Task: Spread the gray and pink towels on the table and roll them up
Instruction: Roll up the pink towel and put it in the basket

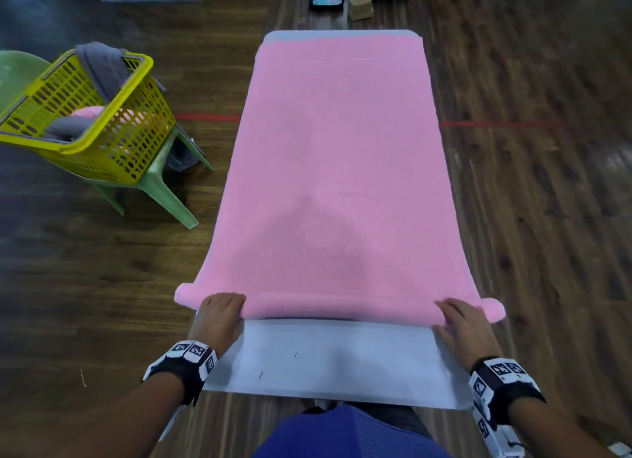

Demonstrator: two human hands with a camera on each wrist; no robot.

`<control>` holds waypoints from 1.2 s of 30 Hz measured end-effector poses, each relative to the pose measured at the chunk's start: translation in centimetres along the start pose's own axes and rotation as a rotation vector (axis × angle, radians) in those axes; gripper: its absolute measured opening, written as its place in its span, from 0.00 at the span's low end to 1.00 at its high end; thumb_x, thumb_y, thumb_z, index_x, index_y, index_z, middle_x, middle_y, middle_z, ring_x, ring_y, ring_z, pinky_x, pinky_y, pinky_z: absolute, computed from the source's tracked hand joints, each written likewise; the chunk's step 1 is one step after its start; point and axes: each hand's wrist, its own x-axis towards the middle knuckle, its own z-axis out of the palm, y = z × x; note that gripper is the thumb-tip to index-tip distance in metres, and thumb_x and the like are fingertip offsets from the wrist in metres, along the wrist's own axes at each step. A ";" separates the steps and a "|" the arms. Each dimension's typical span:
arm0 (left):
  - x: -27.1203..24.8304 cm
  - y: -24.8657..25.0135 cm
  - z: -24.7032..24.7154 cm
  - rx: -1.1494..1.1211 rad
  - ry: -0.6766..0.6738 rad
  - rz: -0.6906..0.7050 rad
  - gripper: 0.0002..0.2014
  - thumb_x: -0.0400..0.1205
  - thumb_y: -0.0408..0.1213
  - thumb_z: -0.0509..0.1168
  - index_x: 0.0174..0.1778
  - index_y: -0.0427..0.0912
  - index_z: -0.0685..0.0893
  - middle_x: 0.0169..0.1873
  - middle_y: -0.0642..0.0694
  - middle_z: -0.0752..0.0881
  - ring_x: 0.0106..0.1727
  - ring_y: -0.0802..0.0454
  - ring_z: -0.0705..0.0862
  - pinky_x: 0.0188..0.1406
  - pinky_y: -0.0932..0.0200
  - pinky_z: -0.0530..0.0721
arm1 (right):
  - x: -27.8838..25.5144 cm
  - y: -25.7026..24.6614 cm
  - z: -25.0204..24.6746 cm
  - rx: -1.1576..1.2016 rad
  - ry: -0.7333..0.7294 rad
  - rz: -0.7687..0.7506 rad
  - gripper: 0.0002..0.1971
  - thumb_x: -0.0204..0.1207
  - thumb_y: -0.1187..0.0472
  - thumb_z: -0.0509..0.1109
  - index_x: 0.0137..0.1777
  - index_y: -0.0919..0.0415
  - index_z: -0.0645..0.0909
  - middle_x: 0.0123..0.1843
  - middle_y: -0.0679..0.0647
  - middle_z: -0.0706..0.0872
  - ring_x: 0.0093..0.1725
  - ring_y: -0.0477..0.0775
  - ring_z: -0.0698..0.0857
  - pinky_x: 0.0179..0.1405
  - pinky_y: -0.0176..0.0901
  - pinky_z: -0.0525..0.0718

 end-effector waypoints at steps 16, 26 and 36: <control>0.8 0.2 0.1 0.035 0.074 -0.014 0.23 0.57 0.29 0.77 0.48 0.39 0.84 0.42 0.43 0.87 0.42 0.41 0.86 0.47 0.48 0.84 | 1.9 -1.8 -1.3 -0.183 0.041 0.057 0.26 0.56 0.58 0.81 0.57 0.52 0.83 0.56 0.54 0.85 0.53 0.64 0.82 0.61 0.65 0.74; 2.8 0.2 -0.9 0.072 0.101 -0.070 0.08 0.70 0.35 0.64 0.43 0.39 0.85 0.38 0.41 0.86 0.41 0.39 0.85 0.52 0.42 0.81 | 6.3 -1.9 -3.2 -0.258 -0.086 0.105 0.16 0.75 0.50 0.62 0.63 0.45 0.77 0.62 0.46 0.83 0.63 0.54 0.78 0.73 0.60 0.57; 1.5 0.5 -0.4 0.101 -0.045 -0.091 0.23 0.60 0.37 0.79 0.50 0.38 0.84 0.44 0.42 0.87 0.49 0.38 0.85 0.58 0.33 0.79 | 3.7 -1.6 -1.2 -0.061 -0.044 -0.049 0.24 0.56 0.64 0.82 0.54 0.58 0.84 0.49 0.55 0.88 0.48 0.65 0.86 0.53 0.58 0.80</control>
